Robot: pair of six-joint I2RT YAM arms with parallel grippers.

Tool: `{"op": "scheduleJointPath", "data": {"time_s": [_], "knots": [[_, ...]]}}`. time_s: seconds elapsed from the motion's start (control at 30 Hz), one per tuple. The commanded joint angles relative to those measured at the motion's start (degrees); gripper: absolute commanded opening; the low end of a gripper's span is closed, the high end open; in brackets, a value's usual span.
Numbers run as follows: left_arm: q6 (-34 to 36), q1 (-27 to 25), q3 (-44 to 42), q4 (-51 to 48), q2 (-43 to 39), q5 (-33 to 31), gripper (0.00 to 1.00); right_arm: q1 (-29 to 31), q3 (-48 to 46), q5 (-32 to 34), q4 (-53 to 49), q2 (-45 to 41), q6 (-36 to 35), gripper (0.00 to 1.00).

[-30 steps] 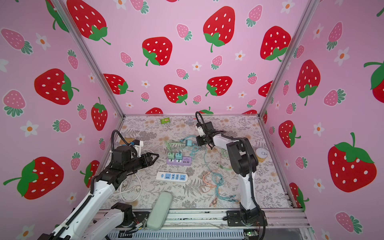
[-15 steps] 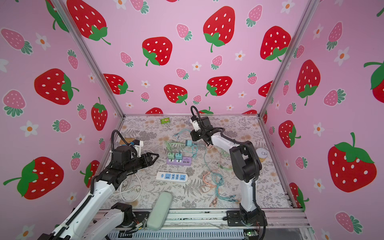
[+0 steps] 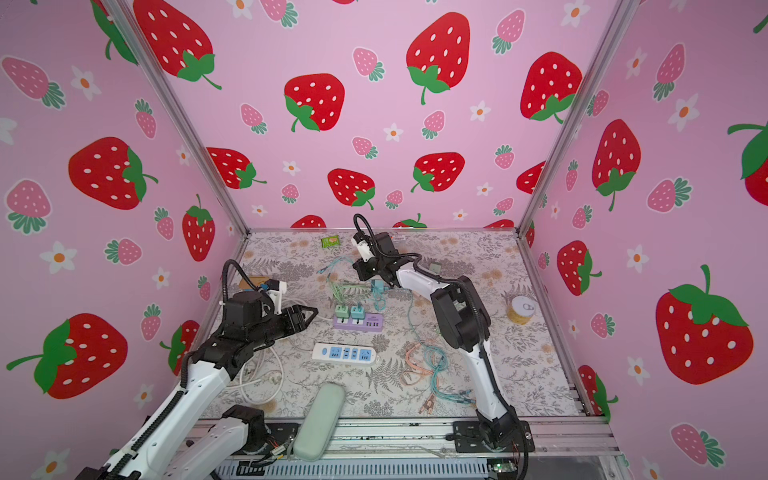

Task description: Insert the plug

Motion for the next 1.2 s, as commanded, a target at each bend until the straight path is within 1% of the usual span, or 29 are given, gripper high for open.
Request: {"op": "scheduleJointPath", "data": {"time_s": [0.0, 0.23, 0.3, 0.43, 0.53, 0.73, 0.8, 0.83, 0.87, 1.0, 1.1, 1.17], "knots": [[0.77, 0.27, 0.30, 0.69, -0.52, -0.76, 0.60, 0.42, 3.13, -2.58, -0.97, 2.13, -2.91, 0.01], [0.44, 0.27, 0.12, 1.16, -0.26, -0.76, 0.60, 0.64, 10.27, -4.16, -2.52, 7.25, -5.16, 0.02], [0.44, 0.27, -0.04, 1.24, -0.16, -0.85, 0.60, 0.64, 12.23, -3.42, -3.62, 8.54, -5.55, 0.04], [0.35, 0.34, -0.26, 1.79, 0.35, -0.85, 0.60, 0.64, 13.71, -1.70, -5.28, 9.33, -6.63, 0.18], [0.44, 0.27, -0.26, 1.86, 0.80, -0.86, 0.60, 0.38, 13.06, -0.98, -6.54, 8.29, -7.53, 0.29], [0.27, 0.29, -0.17, 2.18, 1.22, -0.76, 0.60, -1.64, 6.83, -1.10, -6.43, 1.00, -9.65, 0.45], [0.23, 0.33, -0.08, 2.23, 1.33, -0.68, 0.60, -2.70, 3.70, -0.82, -6.07, -2.06, -11.06, 0.50], [0.40, 0.27, -0.06, 2.22, 1.41, -0.68, 0.60, -3.37, 1.36, -0.55, -5.57, -3.80, -11.59, 0.51], [0.44, 0.32, -0.04, 2.22, 1.49, -0.69, 0.60, -4.18, -0.97, -0.51, -4.94, -5.70, -12.03, 0.57], [0.68, 0.32, 0.00, 2.57, 2.17, -0.85, 0.60, -7.44, -8.36, -1.64, -3.73, -11.01, -14.59, 0.67], [0.71, 0.32, 0.09, 3.09, 3.29, -0.69, 0.60, -8.85, -11.34, -3.47, -7.07, -12.71, -20.05, 0.69], [0.63, 0.33, 0.18, 3.47, 4.02, -0.46, 0.60, -9.00, -12.92, -6.25, -10.75, -13.23, -26.33, 0.71]]}}
